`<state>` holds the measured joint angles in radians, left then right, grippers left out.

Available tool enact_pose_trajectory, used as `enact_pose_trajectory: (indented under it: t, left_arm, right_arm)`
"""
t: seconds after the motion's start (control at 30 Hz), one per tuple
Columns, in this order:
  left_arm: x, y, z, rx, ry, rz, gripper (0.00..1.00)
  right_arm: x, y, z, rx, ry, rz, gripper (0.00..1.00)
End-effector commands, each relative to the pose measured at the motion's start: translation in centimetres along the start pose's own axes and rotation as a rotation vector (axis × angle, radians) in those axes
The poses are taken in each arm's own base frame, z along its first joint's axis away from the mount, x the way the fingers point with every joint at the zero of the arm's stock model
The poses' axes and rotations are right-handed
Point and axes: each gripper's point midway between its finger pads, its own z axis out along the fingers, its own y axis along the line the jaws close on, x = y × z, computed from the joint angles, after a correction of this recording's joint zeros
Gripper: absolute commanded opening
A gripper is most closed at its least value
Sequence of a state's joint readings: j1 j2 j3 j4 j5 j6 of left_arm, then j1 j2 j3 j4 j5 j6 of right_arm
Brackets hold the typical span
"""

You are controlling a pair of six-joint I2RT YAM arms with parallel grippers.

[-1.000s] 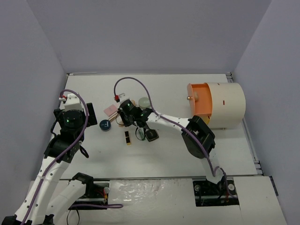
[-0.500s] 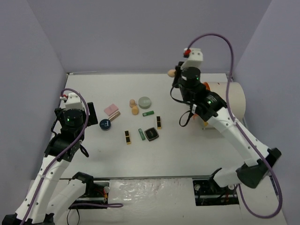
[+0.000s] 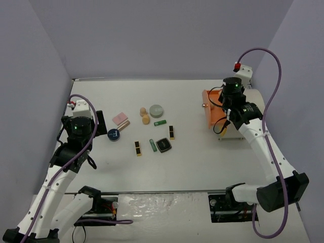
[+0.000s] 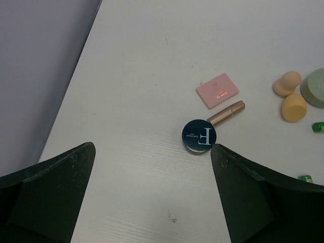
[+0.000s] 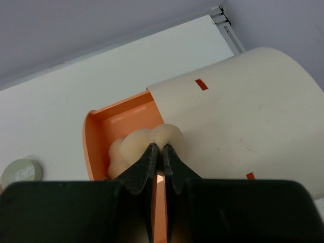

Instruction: Organize the makeup

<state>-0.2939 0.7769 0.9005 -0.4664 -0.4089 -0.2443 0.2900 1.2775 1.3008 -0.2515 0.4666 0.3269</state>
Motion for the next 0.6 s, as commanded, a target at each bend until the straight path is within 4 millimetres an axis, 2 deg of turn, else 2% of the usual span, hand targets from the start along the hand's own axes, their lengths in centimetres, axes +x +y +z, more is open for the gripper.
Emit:
enact_pose_trajectory:
  t: [0.0,0.2,0.4,0.57]
  left_arm:
    - [-1.7,-0.2,0.1,0.003,-0.050,-0.045,0.97]
    - [-1.7,-0.2,0.1,0.003,-0.049,-0.045,0.97]
    - [-1.7,-0.2,0.0,0.005,-0.051,-0.047,0.97]
    - [-1.7,-0.2,0.0,0.005,-0.050,-0.045,0.97]
  right_arm:
    - [0.4,1.0,1.3,-0.027,0.008,0.066,0.00]
    - [1.2,2.7,1.8,-0.102,0.033,0.081,0.00]
    - [1.4,2.8,2.4,-0.093,0.036,0.083,0.00]
    - [2.1,2.5,3.2,-0.053,0.042,0.094,0.09]
